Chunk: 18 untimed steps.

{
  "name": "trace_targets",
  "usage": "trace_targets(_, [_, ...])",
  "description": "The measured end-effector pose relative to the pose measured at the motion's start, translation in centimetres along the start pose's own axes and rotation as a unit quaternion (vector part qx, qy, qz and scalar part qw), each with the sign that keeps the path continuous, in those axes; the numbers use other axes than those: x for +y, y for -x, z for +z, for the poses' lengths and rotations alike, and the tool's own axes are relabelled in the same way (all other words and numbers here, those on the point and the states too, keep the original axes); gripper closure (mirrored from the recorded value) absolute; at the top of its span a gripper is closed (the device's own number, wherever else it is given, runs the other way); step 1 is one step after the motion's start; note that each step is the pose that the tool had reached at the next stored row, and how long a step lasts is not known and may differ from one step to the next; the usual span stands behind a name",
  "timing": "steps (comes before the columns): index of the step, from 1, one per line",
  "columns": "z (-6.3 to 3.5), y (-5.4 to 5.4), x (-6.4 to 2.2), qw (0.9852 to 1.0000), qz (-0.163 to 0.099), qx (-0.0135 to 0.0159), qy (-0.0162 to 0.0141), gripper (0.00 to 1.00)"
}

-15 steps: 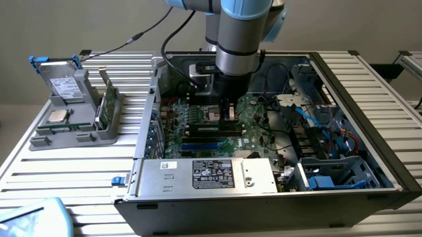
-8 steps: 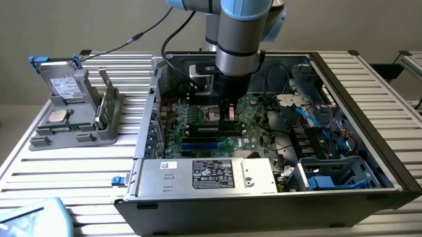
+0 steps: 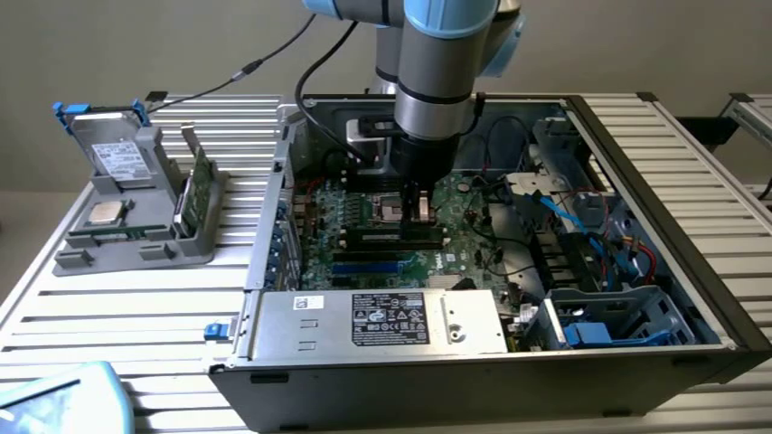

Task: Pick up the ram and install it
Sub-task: 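Insert the ram into the slot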

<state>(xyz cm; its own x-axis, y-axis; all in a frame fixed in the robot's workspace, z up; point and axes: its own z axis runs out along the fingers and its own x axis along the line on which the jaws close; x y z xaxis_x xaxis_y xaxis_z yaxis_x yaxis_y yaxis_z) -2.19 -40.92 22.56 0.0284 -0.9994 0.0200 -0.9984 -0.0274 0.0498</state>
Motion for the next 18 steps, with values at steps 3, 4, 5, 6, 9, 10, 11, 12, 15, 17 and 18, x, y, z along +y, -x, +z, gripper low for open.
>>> trace_targets(3, [0.09, 0.0, -0.01, 1.0, 0.0, -0.0001, 0.0, 0.87])
trace_targets(4, [0.11, 0.0, 0.0, 1.0, 0.0, 0.0, 0.0, 0.87])
trace_targets(5, [0.11, 0.0, -0.01, 1.0, 0.0, 0.0001, 0.0, 0.87])
trace_targets(6, [0.11, 0.0, -0.01, 1.0, 0.0, 0.0001, 0.0, 0.87])
trace_targets(9, [0.15, 0.0, -0.01, 1.0, 0.0, 0.0, 0.0, 0.87])
trace_targets(10, [0.19, 0.01, -0.01, 1.0, 0.0, -0.0001, -0.0001, 0.87])
trace_targets(11, [0.22, 0.01, -0.01, 1.0, 0.0, -0.0001, -0.0001, 0.87])
trace_targets(12, [0.24, 0.01, -0.01, 1.0, 0.0, 0.0, 0.0, 0.87])
trace_targets(15, [0.35, 0.01, -0.02, 1.0, 0.0, 0.0, 0.0, 0.87])
trace_targets(17, [0.46, 0.01, -0.03, 1.0, 0.0, -0.0001, 0.0, 0.87])
trace_targets(18, [0.5, 0.01, -0.03, 1.0, 0.0, 0.0, 0.0, 0.87])
